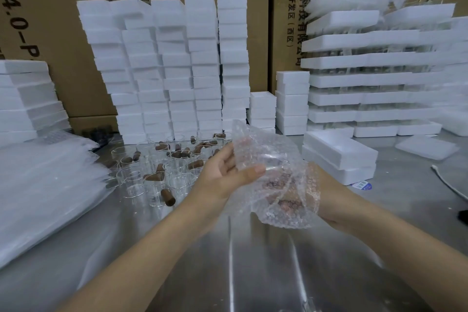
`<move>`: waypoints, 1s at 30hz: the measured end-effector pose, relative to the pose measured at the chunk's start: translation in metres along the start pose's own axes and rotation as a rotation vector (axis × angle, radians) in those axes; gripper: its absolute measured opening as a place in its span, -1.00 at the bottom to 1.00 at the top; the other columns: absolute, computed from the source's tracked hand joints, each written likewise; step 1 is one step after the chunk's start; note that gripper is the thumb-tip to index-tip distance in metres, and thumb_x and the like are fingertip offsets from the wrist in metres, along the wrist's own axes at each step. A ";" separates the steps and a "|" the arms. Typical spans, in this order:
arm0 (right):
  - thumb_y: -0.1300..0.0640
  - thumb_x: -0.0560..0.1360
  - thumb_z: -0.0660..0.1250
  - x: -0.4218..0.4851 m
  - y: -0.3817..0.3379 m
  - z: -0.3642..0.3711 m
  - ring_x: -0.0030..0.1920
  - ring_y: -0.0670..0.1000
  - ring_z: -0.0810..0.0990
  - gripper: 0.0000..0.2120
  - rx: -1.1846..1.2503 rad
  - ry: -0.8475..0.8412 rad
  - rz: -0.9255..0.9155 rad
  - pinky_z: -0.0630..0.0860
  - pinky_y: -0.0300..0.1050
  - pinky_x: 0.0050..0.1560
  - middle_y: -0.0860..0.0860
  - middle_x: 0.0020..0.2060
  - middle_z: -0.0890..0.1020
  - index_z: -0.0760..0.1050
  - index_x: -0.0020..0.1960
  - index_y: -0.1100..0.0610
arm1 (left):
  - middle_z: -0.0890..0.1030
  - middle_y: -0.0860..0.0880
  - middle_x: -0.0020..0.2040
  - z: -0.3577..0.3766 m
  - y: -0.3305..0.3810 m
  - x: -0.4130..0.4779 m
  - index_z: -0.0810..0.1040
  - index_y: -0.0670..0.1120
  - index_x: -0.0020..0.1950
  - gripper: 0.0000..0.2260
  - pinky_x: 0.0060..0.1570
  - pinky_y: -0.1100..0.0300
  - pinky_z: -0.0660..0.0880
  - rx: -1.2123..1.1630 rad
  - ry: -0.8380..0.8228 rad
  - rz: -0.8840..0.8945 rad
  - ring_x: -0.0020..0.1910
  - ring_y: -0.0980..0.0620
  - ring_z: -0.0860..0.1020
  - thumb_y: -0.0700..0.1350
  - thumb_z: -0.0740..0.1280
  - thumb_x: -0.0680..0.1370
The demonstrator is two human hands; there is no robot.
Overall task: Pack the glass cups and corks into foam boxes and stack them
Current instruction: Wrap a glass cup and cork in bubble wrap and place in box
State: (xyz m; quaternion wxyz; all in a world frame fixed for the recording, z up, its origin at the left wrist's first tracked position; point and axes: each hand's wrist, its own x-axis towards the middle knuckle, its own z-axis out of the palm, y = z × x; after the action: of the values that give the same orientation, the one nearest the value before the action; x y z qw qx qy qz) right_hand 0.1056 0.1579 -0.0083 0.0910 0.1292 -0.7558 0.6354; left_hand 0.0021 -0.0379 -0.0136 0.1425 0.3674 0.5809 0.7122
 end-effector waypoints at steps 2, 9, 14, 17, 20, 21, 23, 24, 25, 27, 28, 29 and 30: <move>0.24 0.58 0.50 -0.001 -0.003 0.003 0.14 0.05 0.74 -0.71 0.061 -0.037 0.011 0.66 -0.12 0.06 0.06 0.09 0.75 0.69 0.28 0.06 | 0.71 -0.04 0.32 0.005 -0.002 -0.001 0.58 -0.02 0.41 -0.42 0.21 0.26 0.59 -0.015 -0.034 -0.007 0.34 -0.03 0.66 -0.09 0.63 0.42; 0.27 0.58 0.49 0.002 0.001 0.004 0.15 0.12 0.67 -0.66 -0.042 -0.038 0.033 0.57 0.23 0.33 0.08 0.06 0.68 0.62 0.35 0.19 | 0.67 -0.10 0.39 0.011 -0.006 -0.004 0.47 -0.11 0.54 -0.11 0.27 0.18 0.59 -0.115 -0.070 -0.072 0.37 -0.08 0.64 0.02 0.75 0.29; 0.30 0.62 0.43 0.005 -0.001 0.015 0.05 -0.04 0.71 -0.72 0.147 -0.099 -0.029 0.61 -0.24 0.01 0.01 -0.01 0.72 0.66 0.29 0.09 | 0.67 -0.08 0.39 0.012 -0.014 -0.003 0.49 -0.10 0.53 -0.10 0.41 0.02 0.55 -0.072 0.014 -0.047 0.43 -0.10 0.60 0.02 0.77 0.26; 0.24 0.48 0.56 0.001 0.006 0.011 0.06 -0.03 0.77 -0.75 -0.109 0.148 -0.098 0.61 -0.36 -0.16 -0.08 -0.12 0.77 0.73 0.00 -0.11 | 0.66 -0.06 0.40 0.012 -0.015 -0.003 0.53 -0.06 0.51 -0.04 0.53 -0.15 0.43 -0.040 0.072 -0.028 0.46 -0.10 0.57 0.13 0.79 0.18; 0.38 0.57 0.44 0.001 0.001 0.011 -0.17 -0.23 0.71 -0.57 -0.097 0.080 -0.099 0.57 -0.38 -0.23 -0.15 -0.25 0.73 0.74 -0.11 -0.18 | 0.70 -0.02 0.34 0.013 -0.013 -0.004 0.60 0.00 0.42 -0.21 0.52 -0.15 0.43 0.007 0.039 -0.017 0.40 -0.05 0.62 0.09 0.77 0.24; 0.39 0.57 0.45 0.000 0.000 0.011 -0.18 -0.26 0.70 -0.57 -0.092 0.066 -0.098 0.58 -0.36 -0.20 -0.17 -0.24 0.73 0.73 -0.10 -0.18 | 0.71 -0.01 0.33 0.012 -0.013 -0.004 0.62 0.01 0.39 -0.28 0.52 -0.15 0.43 0.021 0.039 -0.016 0.38 -0.04 0.63 0.05 0.75 0.27; 0.33 0.51 0.53 -0.002 0.001 0.011 -0.16 -0.27 0.69 -0.66 -0.117 0.072 -0.108 0.66 -0.23 -0.06 -0.21 -0.21 0.74 0.70 -0.01 -0.13 | 0.72 -0.01 0.30 0.012 -0.012 -0.004 0.65 0.02 0.35 -0.37 0.49 -0.13 0.46 0.032 0.047 -0.016 0.36 -0.03 0.65 0.02 0.71 0.30; 0.29 0.48 0.56 -0.003 0.002 0.011 -0.11 -0.25 0.71 -0.70 -0.108 0.068 -0.091 0.69 -0.14 0.04 -0.19 -0.16 0.76 0.68 0.05 -0.08 | 0.73 -0.01 0.29 0.013 -0.010 -0.004 0.66 0.01 0.33 -0.39 0.46 -0.11 0.49 0.027 0.051 -0.017 0.34 -0.03 0.66 0.01 0.71 0.31; 0.28 0.50 0.56 -0.003 0.003 0.011 -0.04 -0.17 0.74 -0.73 -0.093 0.058 -0.072 0.69 -0.12 0.06 -0.12 -0.08 0.77 0.69 0.11 -0.01 | 0.74 -0.02 0.27 0.012 -0.010 -0.004 0.67 0.00 0.32 -0.41 0.43 -0.08 0.52 0.010 0.055 -0.016 0.32 -0.03 0.67 0.00 0.70 0.31; 0.29 0.58 0.49 0.000 0.003 0.010 0.05 0.01 0.76 -0.79 -0.090 0.064 -0.053 0.68 -0.09 0.06 0.04 0.00 0.77 0.70 0.18 0.08 | 0.74 -0.07 0.25 0.010 -0.008 -0.003 0.67 -0.06 0.31 -0.43 0.33 0.01 0.60 -0.049 0.077 -0.014 0.30 -0.07 0.69 -0.04 0.70 0.33; 0.26 0.60 0.48 0.001 0.002 0.009 0.02 0.00 0.76 -0.83 -0.106 0.094 -0.045 0.69 -0.04 0.07 0.02 -0.03 0.77 0.71 0.14 0.06 | 0.74 -0.08 0.25 0.008 -0.006 -0.002 0.67 -0.09 0.32 -0.45 0.28 0.06 0.63 -0.079 0.094 -0.009 0.29 -0.08 0.70 -0.07 0.69 0.37; 0.16 0.55 0.52 0.003 0.000 0.007 -0.03 -0.04 0.76 -0.87 -0.132 0.132 -0.037 0.70 -0.06 0.04 -0.03 -0.07 0.77 0.74 0.06 -0.02 | 0.74 -0.09 0.25 0.006 -0.004 -0.001 0.65 -0.11 0.34 -0.48 0.25 0.07 0.64 -0.102 0.109 -0.007 0.28 -0.09 0.70 -0.09 0.67 0.41; 0.01 0.44 0.55 0.003 -0.003 0.006 -0.05 -0.10 0.77 -0.86 -0.151 0.145 -0.027 0.69 -0.18 -0.02 -0.08 -0.09 0.79 0.76 0.00 -0.12 | 0.74 -0.10 0.26 0.004 -0.002 -0.001 0.64 -0.13 0.36 -0.51 0.24 0.05 0.65 -0.125 0.114 -0.009 0.28 -0.09 0.70 -0.11 0.64 0.45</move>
State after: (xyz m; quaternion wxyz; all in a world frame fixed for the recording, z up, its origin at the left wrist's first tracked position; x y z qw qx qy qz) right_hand 0.1036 0.1512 -0.0051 0.1636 0.0858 -0.7913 0.5829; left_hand 0.0048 -0.0354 -0.0154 0.1350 0.3142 0.5440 0.7663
